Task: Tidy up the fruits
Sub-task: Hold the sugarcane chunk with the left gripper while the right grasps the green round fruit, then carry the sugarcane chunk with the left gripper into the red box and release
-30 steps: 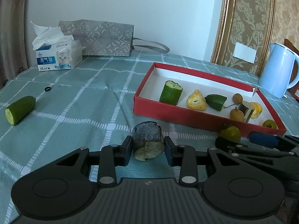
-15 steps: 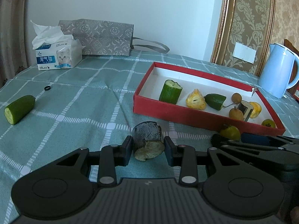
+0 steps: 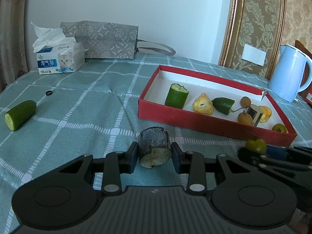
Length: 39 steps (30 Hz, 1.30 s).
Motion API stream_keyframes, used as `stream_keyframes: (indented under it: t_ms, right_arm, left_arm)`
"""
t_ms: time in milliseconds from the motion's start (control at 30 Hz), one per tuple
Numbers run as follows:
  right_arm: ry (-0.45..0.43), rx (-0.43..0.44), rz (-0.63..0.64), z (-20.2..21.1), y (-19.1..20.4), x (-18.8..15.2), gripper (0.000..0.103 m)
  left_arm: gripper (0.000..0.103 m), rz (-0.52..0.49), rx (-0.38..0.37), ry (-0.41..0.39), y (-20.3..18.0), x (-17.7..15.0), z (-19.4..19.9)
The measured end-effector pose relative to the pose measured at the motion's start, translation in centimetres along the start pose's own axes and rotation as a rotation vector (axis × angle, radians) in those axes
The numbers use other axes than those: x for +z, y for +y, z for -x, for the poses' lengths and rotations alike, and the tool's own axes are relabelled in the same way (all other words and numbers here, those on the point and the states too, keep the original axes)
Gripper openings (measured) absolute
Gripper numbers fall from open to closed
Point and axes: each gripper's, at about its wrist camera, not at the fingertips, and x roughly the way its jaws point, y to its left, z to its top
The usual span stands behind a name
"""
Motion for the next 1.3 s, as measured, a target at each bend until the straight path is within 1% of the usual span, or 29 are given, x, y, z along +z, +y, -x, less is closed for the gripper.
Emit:
stream_keyframes:
  t_ms: [100,233,333,567,667,767,933,1067,1133,1300]
  right_arm:
    - [-0.034,-0.014,0.032,1.6,-0.5,-0.8,0.031]
    - [-0.049,-0.008,0.042,3.1,-1.5,-1.6,0.031]
    - [-0.062,-0.014,0.009,3.9,-2.9,-1.9,0.031]
    - [-0.071,-0.040,-0.108,4.2,-6.1,-1.8,0.031]
    - [-0.067,-0.026,-0.141,4.2,-6.7,-1.9,0.031]
    - [-0.080,-0.024,-0.152,4.4,-6.9,-2.0,0.031]
    - [-0.098,-0.037,-0.169,4.6,-7.3,-1.9,0.031]
    - [-0.091,-0.029,-0.206,4.4,-8.0,-1.9,0.031]
    - [-0.090,-0.024,-0.214,4.3,-8.2,-1.9,0.031]
    - [-0.092,-0.032,-0.208,4.2,-8.3,-1.8,0.031]
  left_arm:
    - [0.035,-0.006,-0.003,-0.003,0.0,0.0,0.0]
    - [0.035,-0.015,-0.003,-0.007,-0.2,0.0,0.0]
    - [0.035,-0.019,-0.015,-0.017,-0.4,0.0,0.2]
    - [0.035,-0.035,-0.020,-0.044,-1.2,0.3,0.7]
    - [0.035,-0.054,-0.009,-0.045,-1.7,0.4,0.6]
    - [0.035,-0.070,-0.020,-0.051,-2.3,0.7,0.7]
    - [0.035,-0.097,-0.071,-0.073,-4.0,2.3,0.9]
    - [0.035,-0.138,-0.105,-0.077,-6.3,3.8,-0.1]
    - [0.035,-0.153,-0.124,-0.071,-7.4,4.6,-1.0]
    - [0.035,-0.196,-0.139,-0.047,-10.1,5.9,-3.9]
